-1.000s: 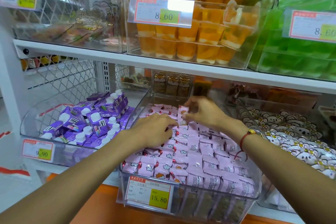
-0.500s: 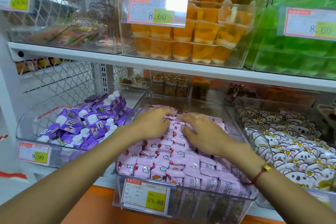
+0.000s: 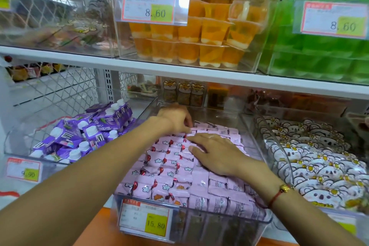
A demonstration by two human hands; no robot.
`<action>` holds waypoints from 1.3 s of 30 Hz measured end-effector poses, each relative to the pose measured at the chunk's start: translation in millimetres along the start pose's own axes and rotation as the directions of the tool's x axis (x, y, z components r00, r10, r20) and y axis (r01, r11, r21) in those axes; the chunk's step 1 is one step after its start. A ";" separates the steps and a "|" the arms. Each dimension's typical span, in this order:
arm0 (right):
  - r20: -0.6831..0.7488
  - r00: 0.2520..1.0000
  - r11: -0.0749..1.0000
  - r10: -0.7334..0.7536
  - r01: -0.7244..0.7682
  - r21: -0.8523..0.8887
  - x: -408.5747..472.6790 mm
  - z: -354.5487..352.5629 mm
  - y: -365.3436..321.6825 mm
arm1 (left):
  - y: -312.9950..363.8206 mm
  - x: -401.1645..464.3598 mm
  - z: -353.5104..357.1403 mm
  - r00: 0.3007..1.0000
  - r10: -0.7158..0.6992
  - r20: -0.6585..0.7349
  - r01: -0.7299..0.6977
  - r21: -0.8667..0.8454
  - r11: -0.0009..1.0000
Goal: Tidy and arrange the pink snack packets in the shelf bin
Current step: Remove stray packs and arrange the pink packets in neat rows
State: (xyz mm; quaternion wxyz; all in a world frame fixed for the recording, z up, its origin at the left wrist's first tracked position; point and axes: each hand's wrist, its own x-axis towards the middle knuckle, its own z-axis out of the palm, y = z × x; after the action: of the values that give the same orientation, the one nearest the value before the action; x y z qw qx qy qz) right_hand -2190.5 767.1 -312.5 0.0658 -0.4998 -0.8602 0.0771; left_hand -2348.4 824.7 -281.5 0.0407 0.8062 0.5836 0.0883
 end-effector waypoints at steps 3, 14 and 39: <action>0.016 1.000 1.000 0.014 -0.014 0.002 1.2 0.7 -0.1 | -0.9 -0.5 0.2 0.999 -0.033 -0.041 0.032 -0.039 0.999; 0.055 0.997 0.998 0.059 -0.061 0.032 2.3 -2.9 -4.1 | 12.3 -16.3 -1.4 0.781 -0.472 -0.410 0.027 -0.732 0.680; -0.117 0.910 0.290 0.397 -0.003 0.957 -18.8 -48.0 -14.9 | 15.2 -90.0 -14.3 0.968 -0.101 -0.230 -0.127 -0.795 0.594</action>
State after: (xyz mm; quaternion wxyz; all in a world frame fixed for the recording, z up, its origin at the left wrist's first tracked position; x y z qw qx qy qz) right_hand -2184.7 746.7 -263.2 0.4784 -0.4768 -0.5554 0.4850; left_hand -2364.2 734.1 -273.5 0.3249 0.6871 0.4753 0.4433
